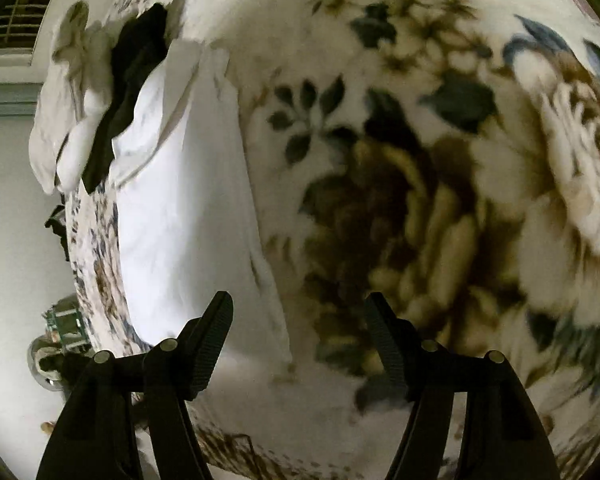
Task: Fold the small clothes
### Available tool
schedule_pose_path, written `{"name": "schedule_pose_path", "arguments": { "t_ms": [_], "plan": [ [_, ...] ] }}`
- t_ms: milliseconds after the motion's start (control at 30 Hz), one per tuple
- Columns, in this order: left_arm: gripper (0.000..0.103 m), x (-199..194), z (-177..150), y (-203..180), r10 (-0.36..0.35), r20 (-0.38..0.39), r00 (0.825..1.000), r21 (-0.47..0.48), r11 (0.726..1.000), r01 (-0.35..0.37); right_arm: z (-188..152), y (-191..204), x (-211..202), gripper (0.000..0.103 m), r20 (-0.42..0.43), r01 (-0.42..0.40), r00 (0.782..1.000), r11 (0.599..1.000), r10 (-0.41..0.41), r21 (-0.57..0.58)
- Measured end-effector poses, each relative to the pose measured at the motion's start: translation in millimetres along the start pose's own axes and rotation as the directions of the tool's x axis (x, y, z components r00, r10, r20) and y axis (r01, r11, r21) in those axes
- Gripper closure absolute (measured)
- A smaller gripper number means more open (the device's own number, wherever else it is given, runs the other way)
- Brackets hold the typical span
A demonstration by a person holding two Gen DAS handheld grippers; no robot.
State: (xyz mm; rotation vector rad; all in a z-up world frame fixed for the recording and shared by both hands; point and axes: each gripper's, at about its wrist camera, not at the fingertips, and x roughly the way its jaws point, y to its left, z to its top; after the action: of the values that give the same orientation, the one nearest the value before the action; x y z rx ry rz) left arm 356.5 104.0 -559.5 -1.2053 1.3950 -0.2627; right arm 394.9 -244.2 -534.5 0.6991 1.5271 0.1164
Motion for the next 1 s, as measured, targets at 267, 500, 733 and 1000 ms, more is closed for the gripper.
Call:
{"name": "schedule_pose_path", "arguments": {
  "t_ms": [267, 500, 733, 1000],
  "plan": [
    [0.036, 66, 37, -10, -0.060, 0.208, 0.976, -0.134, 0.987, 0.090, 107, 26, 39, 0.033, -0.065, -0.169, 0.984, 0.984, 0.165, -0.060],
    [0.091, 47, 55, -31, -0.012, 0.283, 0.959, -0.075, 0.997, 0.035, 145, 53, 88, 0.038, -0.074, -0.187, 0.980, 0.980, 0.182, -0.069],
    [0.091, -10, 62, -36, 0.054, 0.229, 0.972, 0.078, 0.994, -0.074, 87, 55, 86, 0.091, -0.103, -0.248, 0.964, 0.969, 0.247, 0.003],
    [0.068, -70, 61, 18, 0.220, 0.062, 0.974, 0.123, 0.966, -0.226, -60, 9, 61, 0.073, -0.244, -0.052, 0.967, 0.994, 0.074, 0.097]
  ]
}}
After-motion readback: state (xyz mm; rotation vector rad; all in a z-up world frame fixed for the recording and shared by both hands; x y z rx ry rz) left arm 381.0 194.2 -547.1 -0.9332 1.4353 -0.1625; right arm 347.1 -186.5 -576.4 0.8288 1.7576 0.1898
